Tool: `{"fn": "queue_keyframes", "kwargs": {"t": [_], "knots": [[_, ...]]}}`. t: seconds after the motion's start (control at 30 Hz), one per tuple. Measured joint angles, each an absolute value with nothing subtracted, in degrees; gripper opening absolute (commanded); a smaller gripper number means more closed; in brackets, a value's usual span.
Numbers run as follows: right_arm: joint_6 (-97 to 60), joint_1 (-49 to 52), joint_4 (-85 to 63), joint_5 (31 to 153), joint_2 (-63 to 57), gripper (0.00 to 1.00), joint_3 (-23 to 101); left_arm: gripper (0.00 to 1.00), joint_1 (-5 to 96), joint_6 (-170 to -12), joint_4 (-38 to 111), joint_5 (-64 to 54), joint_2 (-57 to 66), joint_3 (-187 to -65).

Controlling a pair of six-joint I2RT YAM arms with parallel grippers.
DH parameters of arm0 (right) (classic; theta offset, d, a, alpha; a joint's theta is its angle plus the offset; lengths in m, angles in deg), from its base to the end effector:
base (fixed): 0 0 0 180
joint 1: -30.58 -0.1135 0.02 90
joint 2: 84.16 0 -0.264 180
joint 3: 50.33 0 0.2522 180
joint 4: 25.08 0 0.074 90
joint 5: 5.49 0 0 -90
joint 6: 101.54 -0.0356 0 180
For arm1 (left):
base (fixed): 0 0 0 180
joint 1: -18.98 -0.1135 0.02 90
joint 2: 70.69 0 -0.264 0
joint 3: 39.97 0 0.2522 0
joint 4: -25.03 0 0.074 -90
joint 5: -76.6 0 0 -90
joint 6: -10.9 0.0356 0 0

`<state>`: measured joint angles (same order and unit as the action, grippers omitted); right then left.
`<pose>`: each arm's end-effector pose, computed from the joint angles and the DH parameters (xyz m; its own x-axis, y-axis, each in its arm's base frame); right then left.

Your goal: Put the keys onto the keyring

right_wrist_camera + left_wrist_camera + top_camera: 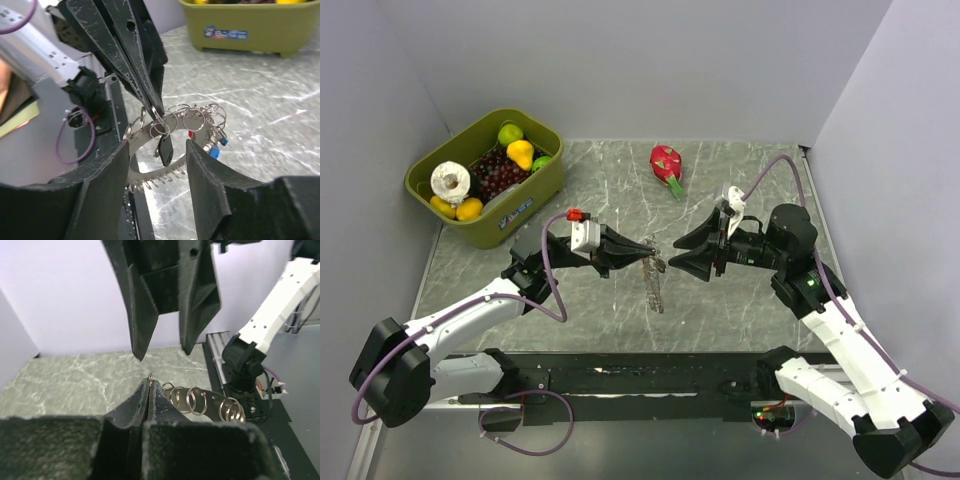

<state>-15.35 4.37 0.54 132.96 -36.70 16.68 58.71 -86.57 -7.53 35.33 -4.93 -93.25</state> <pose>0.1463 0.1017 0.3821 -0.1585 -0.0289 -0.9869 -0.9522 0.2689 0.1450 0.1747 -0.1800 0.3332 0.1364 -0.2249 -0.9648 0.9906 0.0271 0.1338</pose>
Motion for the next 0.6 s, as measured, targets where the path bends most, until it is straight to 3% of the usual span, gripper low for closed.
{"fn": "queue_keyframes", "kwargs": {"t": [0.6], "knots": [[-21.01, 4.04, -9.26, 142.53, -33.73, 0.43, 15.15, 0.01, 58.8, -92.23, -16.54, 41.98, -2.94, -93.25]]}}
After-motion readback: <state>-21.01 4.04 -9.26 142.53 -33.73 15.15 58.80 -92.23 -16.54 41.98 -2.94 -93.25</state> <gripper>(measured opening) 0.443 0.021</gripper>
